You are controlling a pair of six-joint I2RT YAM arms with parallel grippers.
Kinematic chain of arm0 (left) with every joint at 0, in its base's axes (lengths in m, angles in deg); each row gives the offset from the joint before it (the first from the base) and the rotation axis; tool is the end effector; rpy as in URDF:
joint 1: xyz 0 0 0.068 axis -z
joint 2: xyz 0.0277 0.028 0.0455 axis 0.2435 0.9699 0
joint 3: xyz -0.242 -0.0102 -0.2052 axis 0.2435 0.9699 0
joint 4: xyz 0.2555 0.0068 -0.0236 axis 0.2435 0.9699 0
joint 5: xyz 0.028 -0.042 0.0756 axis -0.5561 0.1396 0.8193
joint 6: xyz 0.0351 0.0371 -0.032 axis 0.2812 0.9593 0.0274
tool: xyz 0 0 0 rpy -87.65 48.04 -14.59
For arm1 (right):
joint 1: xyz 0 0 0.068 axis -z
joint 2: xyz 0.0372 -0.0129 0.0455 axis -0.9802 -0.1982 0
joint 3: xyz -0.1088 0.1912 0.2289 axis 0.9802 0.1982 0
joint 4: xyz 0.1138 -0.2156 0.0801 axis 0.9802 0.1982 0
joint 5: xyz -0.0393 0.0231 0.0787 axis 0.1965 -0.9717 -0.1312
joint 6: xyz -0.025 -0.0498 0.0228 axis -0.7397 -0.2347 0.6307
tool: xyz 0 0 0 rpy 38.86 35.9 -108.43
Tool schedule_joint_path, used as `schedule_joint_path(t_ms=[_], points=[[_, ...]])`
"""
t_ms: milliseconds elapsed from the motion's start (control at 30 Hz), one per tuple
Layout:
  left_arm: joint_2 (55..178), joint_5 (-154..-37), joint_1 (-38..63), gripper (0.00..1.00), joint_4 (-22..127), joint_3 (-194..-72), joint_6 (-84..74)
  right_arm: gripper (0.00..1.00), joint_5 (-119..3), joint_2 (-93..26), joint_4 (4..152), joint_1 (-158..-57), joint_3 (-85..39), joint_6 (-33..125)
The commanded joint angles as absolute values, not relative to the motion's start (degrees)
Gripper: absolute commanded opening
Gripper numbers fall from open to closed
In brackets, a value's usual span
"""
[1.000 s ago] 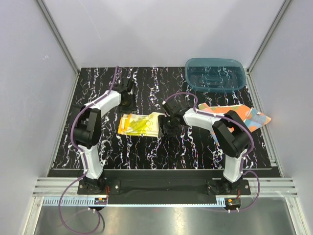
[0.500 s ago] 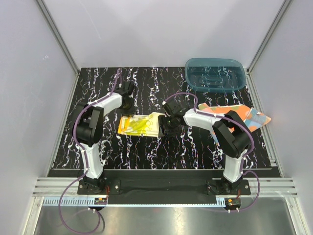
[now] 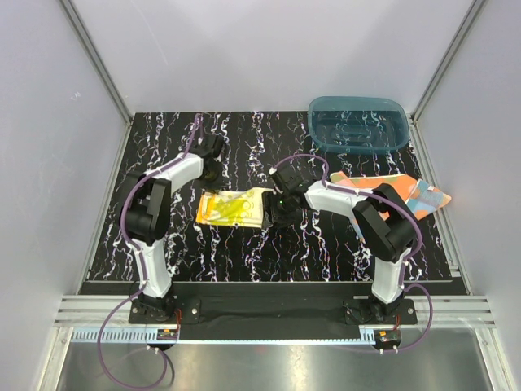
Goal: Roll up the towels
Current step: Fold the towel
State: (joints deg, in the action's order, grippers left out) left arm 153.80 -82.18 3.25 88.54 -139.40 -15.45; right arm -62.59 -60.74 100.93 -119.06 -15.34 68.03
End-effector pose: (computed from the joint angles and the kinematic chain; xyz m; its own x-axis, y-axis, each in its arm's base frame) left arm 0.3971 -0.1199 0.2063 -0.9190 -0.1112 -0.3783 -0.0925 0.9934 -0.0673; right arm 0.2910 0.2608 0.1918 -0.9374 -0.1832 -0.2961 -0.2909 0.8795 0.3767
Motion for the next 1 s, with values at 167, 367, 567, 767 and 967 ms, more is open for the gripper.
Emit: schedule_joint_path(t_ms=[167,367,567,767,967], points=[[148.34,-76.36,3.05,0.06,90.53,-141.05,-14.20,0.61,-60.51,-69.72,103.44,-119.44,-10.98,66.06],[148.43,-73.20,3.05,0.05,90.18,-140.44,-13.24,0.61,-60.77,-70.25,103.61,-119.44,-10.98,65.89],[150.36,-68.10,3.05,0.10,90.97,-140.17,-12.26,0.62,-60.95,-69.81,104.31,-119.35,-10.81,65.62],[149.14,-67.66,2.87,0.56,91.06,-140.00,-12.97,0.66,-60.77,-67.09,106.07,-119.44,-11.07,64.75],[142.47,-67.48,2.96,0.65,94.39,-141.49,-14.37,0.71,-61.12,-59.01,112.83,-119.44,-15.63,63.69]])
